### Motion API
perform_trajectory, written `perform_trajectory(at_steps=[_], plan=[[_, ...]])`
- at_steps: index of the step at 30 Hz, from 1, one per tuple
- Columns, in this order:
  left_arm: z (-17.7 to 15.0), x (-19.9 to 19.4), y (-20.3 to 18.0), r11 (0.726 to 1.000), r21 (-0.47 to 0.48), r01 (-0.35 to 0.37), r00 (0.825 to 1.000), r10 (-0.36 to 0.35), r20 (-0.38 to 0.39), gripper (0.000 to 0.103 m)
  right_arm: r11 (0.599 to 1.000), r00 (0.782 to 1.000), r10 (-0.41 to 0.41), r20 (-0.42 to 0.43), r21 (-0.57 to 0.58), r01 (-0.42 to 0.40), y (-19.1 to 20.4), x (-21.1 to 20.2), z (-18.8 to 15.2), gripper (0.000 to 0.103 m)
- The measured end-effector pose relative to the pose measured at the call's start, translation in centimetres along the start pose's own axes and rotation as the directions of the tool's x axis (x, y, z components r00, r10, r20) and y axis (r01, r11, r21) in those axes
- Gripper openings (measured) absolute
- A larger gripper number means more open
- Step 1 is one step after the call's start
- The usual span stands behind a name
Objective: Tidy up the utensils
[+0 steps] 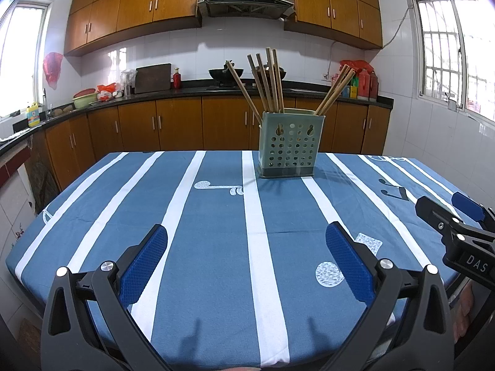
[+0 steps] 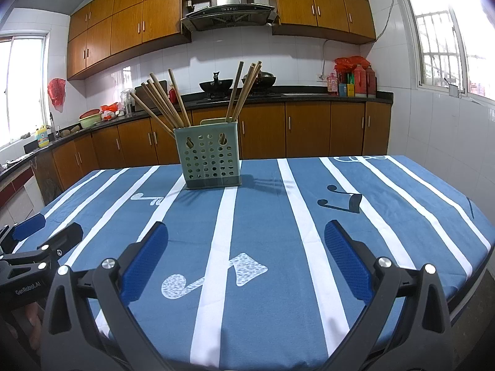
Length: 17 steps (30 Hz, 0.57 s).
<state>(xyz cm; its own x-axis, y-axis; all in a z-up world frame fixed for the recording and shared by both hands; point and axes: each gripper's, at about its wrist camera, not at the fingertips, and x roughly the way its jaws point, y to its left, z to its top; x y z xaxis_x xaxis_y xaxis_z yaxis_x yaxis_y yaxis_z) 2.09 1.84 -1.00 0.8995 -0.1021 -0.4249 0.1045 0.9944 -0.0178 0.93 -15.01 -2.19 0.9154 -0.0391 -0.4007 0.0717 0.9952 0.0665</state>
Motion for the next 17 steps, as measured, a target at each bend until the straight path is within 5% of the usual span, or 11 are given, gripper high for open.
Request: perform_trajectory(at_steps=[17], plan=[[-0.79,0.18,0.19,1.000,-0.010,-0.005,1.000,0.005,-0.004,0.101,1.000,1.000,0.001,-0.001,0.000,-0.001,0.04,-0.03,0.03,0.099]])
